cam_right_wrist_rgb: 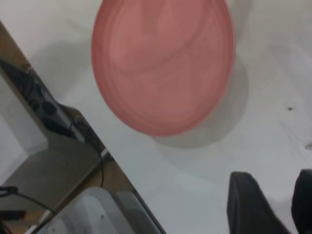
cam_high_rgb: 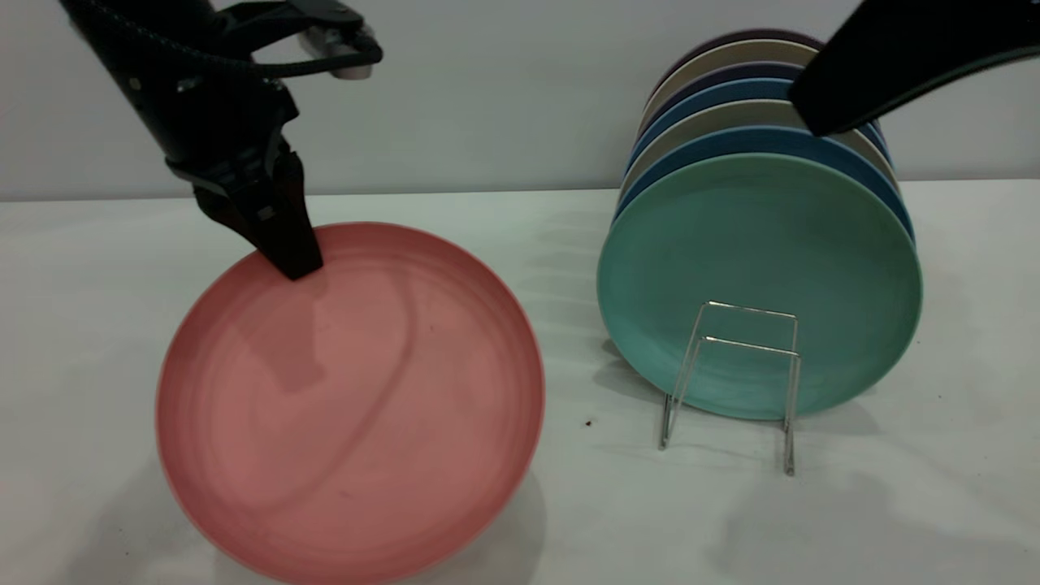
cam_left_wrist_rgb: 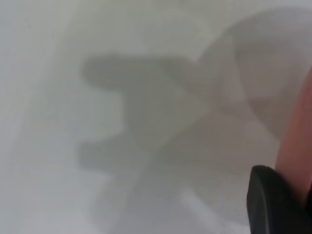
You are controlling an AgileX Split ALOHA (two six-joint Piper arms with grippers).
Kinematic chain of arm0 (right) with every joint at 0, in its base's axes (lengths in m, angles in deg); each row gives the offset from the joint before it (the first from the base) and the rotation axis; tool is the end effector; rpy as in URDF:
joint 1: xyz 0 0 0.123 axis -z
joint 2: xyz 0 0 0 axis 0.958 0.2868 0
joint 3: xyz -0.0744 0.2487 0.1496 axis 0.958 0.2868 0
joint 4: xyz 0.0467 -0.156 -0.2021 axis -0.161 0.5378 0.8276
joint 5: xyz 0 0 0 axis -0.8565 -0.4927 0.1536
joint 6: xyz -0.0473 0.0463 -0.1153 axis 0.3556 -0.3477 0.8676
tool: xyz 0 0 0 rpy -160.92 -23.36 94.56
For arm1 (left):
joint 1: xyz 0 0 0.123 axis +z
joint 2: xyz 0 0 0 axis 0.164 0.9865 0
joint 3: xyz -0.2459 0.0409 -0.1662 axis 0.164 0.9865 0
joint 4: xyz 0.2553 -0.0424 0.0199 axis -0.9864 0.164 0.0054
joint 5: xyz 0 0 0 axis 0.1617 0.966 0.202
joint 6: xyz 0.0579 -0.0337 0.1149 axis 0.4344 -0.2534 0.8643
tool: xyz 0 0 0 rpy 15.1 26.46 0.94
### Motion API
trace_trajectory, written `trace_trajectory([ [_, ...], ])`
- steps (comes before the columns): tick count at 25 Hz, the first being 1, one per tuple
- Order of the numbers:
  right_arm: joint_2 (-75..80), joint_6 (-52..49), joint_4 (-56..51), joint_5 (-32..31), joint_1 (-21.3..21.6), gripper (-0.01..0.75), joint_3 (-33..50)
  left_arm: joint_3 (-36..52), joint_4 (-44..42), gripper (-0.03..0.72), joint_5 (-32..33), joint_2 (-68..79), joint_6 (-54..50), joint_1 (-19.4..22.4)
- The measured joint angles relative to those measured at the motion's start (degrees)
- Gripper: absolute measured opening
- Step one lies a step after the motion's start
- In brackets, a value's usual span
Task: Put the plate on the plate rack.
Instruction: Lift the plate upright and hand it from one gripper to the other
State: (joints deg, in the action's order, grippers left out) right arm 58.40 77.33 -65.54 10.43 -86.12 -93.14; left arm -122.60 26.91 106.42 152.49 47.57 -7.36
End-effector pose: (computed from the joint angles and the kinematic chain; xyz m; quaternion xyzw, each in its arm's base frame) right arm 0.2689 0.1422 0.2566 -0.3503 0.8518 0.2822 0.2687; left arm 0.3912 -0.1435 0.1485 0.4837 0.8584 -0.0595 0.1599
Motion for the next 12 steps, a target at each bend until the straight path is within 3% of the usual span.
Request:
trace_trajectory([
  [7, 5.29, 1.58, 1.31, 0.30, -8.79, 0.257, -4.34, 0.00, -0.10, 0.015, 0.25, -2.31, 0.68, -2.14],
  [12, 11.46, 1.70, 2.42, 3.73, -13.90, 0.325, -7.42, 0.00, -0.10, 0.015, 0.25, -3.24, 1.11, -3.83],
])
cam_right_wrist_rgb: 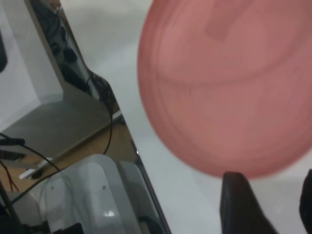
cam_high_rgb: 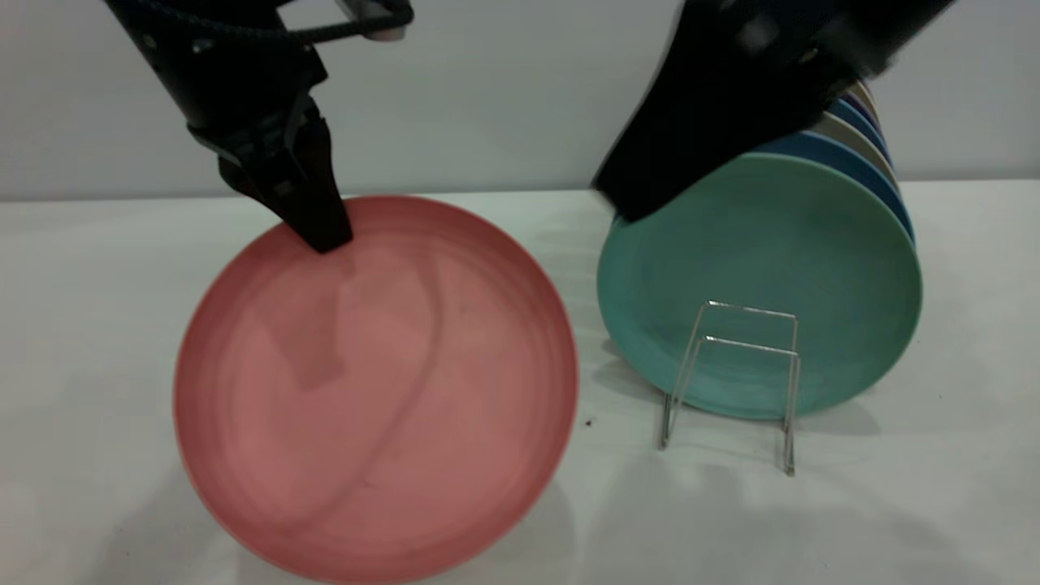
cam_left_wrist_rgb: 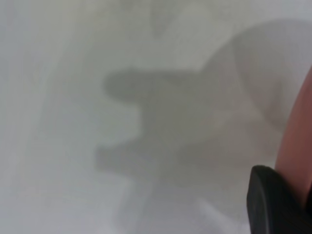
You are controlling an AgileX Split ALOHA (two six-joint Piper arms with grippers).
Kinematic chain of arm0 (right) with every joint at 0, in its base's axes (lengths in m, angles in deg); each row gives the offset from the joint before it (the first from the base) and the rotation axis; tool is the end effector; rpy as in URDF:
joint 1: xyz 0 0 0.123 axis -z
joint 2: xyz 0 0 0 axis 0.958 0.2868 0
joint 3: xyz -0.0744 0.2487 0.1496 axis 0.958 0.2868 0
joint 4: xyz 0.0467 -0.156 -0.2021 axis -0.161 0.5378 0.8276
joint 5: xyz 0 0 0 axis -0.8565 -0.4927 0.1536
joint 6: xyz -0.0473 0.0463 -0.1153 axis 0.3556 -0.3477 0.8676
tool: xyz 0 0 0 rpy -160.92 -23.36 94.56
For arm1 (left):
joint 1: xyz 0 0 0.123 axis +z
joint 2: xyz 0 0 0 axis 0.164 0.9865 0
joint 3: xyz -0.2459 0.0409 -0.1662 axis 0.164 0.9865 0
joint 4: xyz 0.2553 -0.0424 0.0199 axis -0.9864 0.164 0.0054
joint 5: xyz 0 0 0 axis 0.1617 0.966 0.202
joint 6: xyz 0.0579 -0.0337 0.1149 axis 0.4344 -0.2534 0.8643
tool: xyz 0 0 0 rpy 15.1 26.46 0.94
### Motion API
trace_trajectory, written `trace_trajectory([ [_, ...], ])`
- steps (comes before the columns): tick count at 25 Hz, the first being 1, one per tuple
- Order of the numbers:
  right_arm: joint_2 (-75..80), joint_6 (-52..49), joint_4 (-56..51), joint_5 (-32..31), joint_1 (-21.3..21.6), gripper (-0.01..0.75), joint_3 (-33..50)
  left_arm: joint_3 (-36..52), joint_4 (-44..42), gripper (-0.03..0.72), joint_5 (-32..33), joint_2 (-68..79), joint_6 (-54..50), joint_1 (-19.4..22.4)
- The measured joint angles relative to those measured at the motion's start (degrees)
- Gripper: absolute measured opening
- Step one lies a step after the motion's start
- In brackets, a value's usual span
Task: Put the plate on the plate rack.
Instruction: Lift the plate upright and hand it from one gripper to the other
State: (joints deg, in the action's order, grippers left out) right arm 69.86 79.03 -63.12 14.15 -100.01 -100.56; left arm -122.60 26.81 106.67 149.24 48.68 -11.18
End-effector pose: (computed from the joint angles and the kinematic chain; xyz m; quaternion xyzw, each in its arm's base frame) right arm 0.2777 0.2203 0.2292 -0.4589 0.8121 0.2797 0.2272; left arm 0.3783 -0.1683 0.1719 0.5209 0.8316 -0.0579 0.1836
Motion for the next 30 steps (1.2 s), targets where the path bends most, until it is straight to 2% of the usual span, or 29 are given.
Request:
trace_trajectory([
  [8, 8.94, 0.00, 0.19, 4.11, -1.87, 0.451, -5.86, 0.12, -0.12, 0.015, 0.07, -2.25, 1.15, -1.65],
  [25, 16.17, 0.33, -0.04, 7.84, -1.87, 0.459, -8.76, 0.18, 0.13, 0.014, 1.31, -4.01, 2.26, -2.03],
  [30, 17.84, 1.85, -1.76, 7.92, -2.43, 0.458, -9.70, 0.18, 3.34, 0.014, 1.31, -4.01, 4.12, -2.03],
])
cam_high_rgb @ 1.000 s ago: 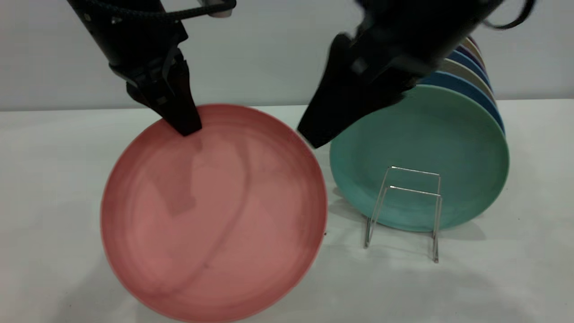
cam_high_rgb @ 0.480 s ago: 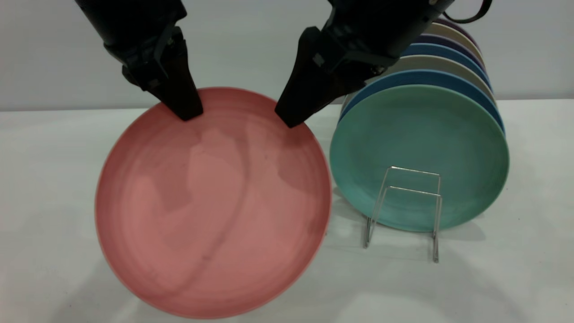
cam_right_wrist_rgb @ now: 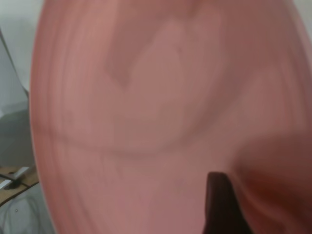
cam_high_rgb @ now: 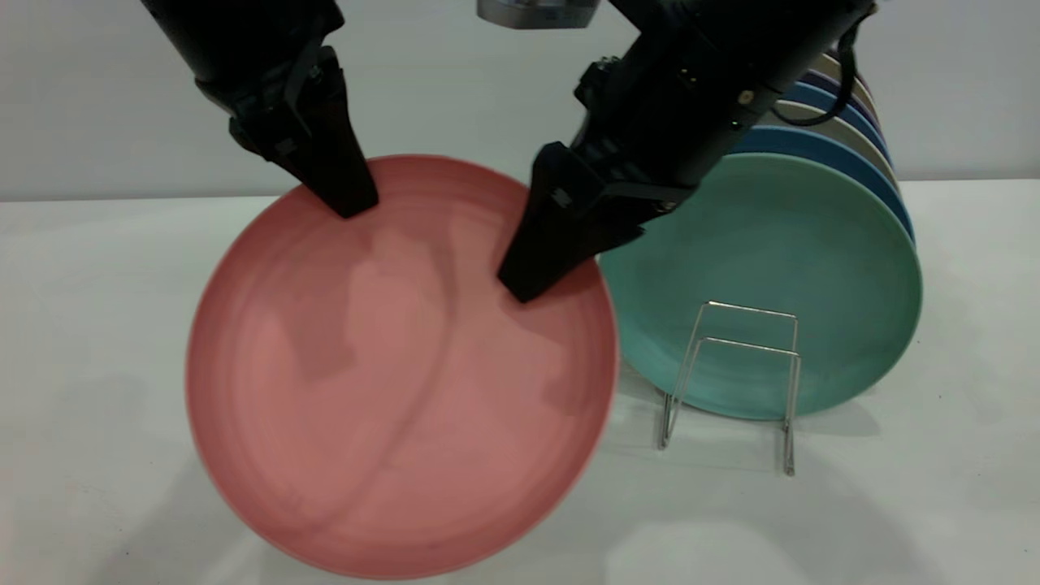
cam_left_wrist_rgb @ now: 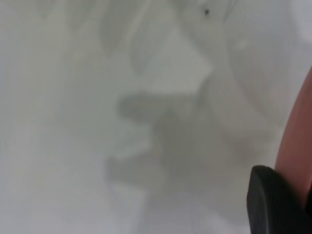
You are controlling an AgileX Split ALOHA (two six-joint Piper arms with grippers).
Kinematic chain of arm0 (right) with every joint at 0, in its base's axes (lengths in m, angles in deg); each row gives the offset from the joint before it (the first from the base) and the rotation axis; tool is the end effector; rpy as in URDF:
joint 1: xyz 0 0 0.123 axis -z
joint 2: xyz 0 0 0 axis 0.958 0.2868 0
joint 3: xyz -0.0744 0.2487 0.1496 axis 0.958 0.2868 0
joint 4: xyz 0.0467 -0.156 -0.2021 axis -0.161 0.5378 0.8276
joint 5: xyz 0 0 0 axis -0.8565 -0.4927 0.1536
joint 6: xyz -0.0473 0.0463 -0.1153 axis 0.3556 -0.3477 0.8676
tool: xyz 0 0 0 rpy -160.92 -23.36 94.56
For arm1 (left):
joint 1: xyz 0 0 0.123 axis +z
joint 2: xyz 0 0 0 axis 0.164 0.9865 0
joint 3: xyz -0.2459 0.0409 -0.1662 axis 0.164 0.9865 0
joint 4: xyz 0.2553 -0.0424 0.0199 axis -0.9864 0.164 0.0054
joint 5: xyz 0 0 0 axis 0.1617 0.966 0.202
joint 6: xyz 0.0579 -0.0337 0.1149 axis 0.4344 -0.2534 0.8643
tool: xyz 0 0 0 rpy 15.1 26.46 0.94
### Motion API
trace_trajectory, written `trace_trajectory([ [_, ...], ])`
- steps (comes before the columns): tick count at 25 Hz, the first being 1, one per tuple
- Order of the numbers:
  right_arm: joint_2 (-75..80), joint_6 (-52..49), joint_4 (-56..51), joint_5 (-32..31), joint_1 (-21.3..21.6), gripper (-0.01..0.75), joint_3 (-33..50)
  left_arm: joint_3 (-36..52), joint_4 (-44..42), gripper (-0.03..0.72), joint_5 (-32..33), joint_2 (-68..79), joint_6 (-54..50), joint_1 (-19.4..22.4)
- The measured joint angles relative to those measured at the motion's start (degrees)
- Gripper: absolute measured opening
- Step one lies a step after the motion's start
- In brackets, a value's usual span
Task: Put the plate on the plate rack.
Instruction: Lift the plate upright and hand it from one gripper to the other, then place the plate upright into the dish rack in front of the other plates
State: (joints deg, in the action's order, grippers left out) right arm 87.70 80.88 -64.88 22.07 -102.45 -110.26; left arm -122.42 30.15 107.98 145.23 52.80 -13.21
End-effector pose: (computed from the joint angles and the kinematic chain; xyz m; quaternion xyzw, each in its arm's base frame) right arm 0.3374 0.2613 0.1615 -0.4471 0.8284 0.2587 0.2164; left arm 0.3632 -0.1842 0.2001 0.5511 0.8034 -0.0747 0.2125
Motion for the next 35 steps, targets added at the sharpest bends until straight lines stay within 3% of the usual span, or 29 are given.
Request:
trace_trajectory([
  [5, 1.01, 0.82, -1.22, 0.94, -2.31, 0.384, -0.74, 0.00, 0.64, 0.014, 0.06, 0.00, 0.61, 0.00],
  [12, 1.78, -0.25, -0.07, 2.10, -2.69, 0.093, -0.74, 0.04, 0.06, 0.020, 2.29, 0.00, 1.08, 0.00],
  [22, 1.86, -3.74, 4.00, 1.14, -3.17, 0.092, -1.31, 0.12, -3.49, 0.067, 5.59, 0.00, -4.37, -0.67],
  [26, 1.93, -4.39, 8.08, 1.10, -3.27, 0.091, -1.36, 0.12, -9.79, 0.204, 9.56, -0.03, -10.52, -0.40],
  [32, 2.15, -6.44, 13.96, 0.24, -2.99, 0.090, -1.26, 0.12, -14.13, 0.565, 10.05, -0.03, -18.92, -0.11],
  [35, 1.66, -7.42, 16.06, -0.09, -2.99, 0.090, -1.26, 0.12, -18.49, 0.636, 10.05, -0.07, -24.95, -0.11],
])
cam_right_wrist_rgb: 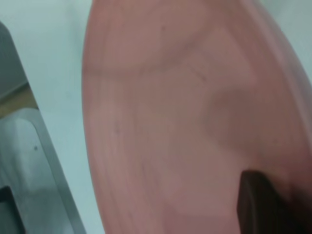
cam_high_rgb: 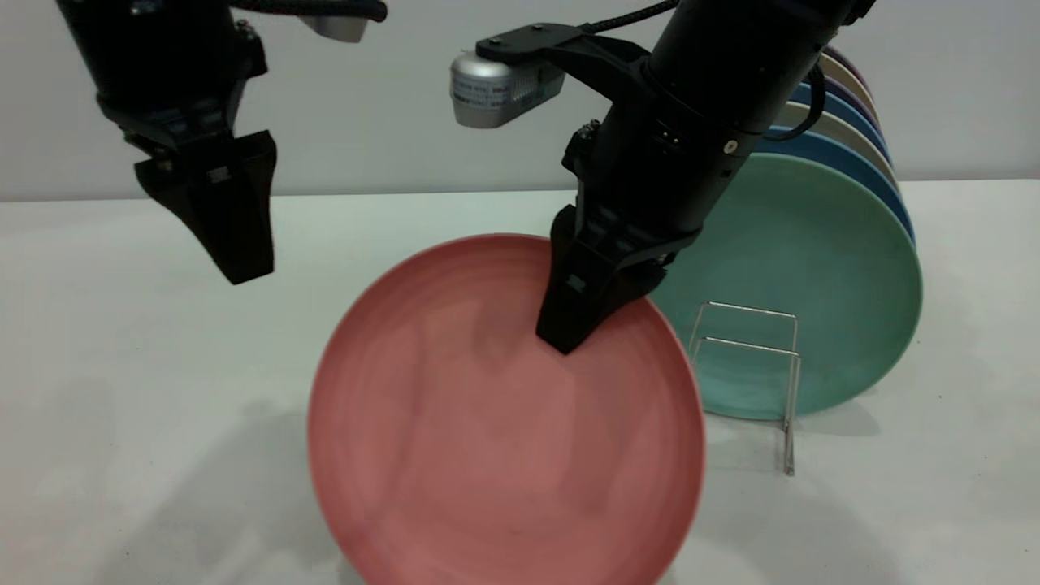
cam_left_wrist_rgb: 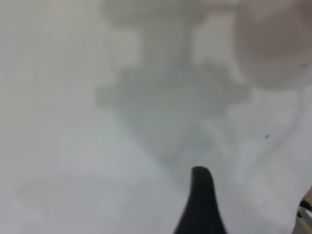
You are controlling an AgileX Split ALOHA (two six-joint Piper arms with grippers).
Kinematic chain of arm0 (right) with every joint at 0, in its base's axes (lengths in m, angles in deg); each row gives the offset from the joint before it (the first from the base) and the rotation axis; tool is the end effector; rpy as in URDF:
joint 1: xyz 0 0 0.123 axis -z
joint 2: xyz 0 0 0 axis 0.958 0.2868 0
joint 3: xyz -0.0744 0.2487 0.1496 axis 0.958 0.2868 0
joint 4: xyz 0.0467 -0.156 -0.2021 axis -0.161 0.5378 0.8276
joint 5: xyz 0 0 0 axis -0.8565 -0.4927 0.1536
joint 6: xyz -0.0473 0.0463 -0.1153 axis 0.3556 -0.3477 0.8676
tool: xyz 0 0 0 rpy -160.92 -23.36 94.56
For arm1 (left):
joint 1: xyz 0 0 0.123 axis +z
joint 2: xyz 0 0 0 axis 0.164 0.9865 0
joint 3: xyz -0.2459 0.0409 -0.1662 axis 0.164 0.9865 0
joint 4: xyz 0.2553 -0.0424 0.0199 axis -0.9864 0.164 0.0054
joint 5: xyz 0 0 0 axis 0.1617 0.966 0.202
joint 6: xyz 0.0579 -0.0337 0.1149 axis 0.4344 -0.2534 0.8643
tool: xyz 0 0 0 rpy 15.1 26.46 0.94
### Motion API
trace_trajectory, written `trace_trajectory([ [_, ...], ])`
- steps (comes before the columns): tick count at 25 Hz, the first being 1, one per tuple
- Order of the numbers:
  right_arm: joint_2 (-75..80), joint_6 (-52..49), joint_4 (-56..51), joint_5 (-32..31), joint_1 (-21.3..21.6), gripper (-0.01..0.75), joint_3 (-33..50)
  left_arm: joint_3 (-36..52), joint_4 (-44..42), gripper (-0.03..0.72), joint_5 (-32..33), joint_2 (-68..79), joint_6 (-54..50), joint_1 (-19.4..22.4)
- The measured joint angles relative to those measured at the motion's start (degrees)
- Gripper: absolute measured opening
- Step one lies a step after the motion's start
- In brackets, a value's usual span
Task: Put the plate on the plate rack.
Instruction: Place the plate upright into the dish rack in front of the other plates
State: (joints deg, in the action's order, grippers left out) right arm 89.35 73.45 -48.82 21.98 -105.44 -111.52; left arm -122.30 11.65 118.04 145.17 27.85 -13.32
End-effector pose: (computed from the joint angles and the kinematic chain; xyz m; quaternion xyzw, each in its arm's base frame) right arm 0.3304 0.2620 0.1425 -0.5116 0.8214 0.1802 0.1764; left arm 0.3516 -0.1474 0.1890 0.4562 0.8846 0.0076 0.0959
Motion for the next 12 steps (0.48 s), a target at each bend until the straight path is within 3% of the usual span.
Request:
trace_trajectory([
  [4, -2.89, -1.90, 3.53, -0.48, 0.00, 0.090, 0.00, 0.00, -6.26, 0.619, -0.25, -0.03, -9.11, 0.00],
  [12, -8.90, -13.85, 19.78, -5.34, 0.00, 0.090, -0.62, 0.00, -10.20, 0.467, -3.89, -0.03, -27.66, 2.32],
])
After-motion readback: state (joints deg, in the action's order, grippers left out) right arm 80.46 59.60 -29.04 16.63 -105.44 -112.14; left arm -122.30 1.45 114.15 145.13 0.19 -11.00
